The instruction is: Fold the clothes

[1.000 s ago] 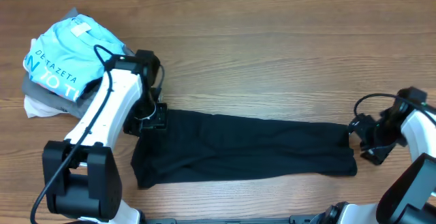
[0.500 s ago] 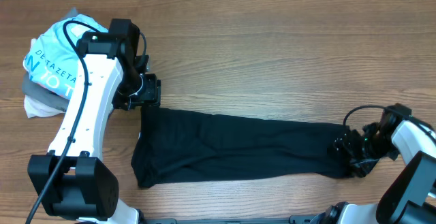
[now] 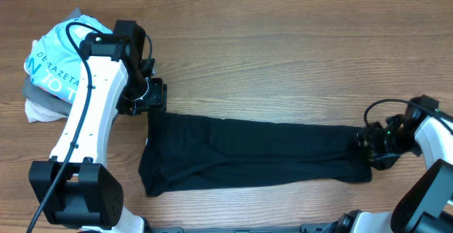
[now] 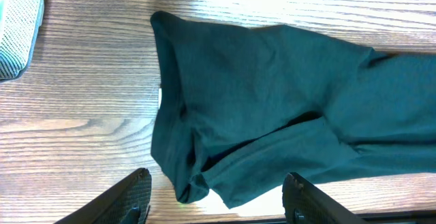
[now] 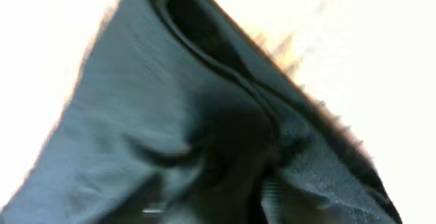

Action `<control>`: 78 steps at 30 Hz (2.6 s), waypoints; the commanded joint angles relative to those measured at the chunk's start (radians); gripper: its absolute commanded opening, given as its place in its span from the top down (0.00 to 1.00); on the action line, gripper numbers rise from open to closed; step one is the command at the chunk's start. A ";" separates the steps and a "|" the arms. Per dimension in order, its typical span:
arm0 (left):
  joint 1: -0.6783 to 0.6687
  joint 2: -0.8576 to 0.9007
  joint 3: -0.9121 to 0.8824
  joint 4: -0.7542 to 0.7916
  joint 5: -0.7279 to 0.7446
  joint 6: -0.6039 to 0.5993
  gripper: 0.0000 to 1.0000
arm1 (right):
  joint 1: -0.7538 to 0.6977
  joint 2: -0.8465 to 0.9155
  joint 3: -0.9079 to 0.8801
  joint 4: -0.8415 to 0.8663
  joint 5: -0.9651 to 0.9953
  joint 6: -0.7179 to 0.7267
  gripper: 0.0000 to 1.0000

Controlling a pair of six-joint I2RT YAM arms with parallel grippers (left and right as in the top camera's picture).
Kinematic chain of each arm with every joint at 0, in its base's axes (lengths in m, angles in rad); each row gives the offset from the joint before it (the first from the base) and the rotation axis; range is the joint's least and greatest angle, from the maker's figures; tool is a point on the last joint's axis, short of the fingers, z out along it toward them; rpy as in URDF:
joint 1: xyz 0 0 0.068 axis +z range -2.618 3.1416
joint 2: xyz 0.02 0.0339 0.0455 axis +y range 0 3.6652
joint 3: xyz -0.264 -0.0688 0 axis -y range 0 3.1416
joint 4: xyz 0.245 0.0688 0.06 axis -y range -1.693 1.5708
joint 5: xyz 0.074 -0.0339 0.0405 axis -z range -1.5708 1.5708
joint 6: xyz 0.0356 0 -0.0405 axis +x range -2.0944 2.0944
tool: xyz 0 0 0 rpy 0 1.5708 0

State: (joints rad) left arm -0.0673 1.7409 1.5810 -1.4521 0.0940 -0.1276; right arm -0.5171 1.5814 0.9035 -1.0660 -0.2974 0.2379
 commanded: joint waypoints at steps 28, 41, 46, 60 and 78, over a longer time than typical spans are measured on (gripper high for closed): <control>0.002 -0.023 0.020 0.051 0.011 0.040 0.34 | -0.092 0.003 -0.117 0.116 -0.033 -0.057 0.19; 0.002 -0.023 0.020 0.065 0.011 0.056 0.34 | -0.092 -0.005 -0.054 0.092 -0.017 -0.068 0.96; 0.002 -0.023 0.033 0.060 0.012 0.063 0.34 | -0.092 -0.061 0.101 0.027 -0.059 -0.090 0.96; 0.002 -0.023 0.367 -0.056 -0.001 0.084 0.28 | 0.111 -0.132 0.268 -0.209 -0.076 -0.116 0.96; 0.002 -0.023 0.432 -0.088 0.000 0.083 0.23 | 1.006 -0.097 0.143 0.010 -0.036 0.142 0.96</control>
State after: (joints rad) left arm -0.0673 1.7409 1.9877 -1.5360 0.0937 -0.0669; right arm 0.4076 1.4670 1.0733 -1.0821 -0.3492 0.2916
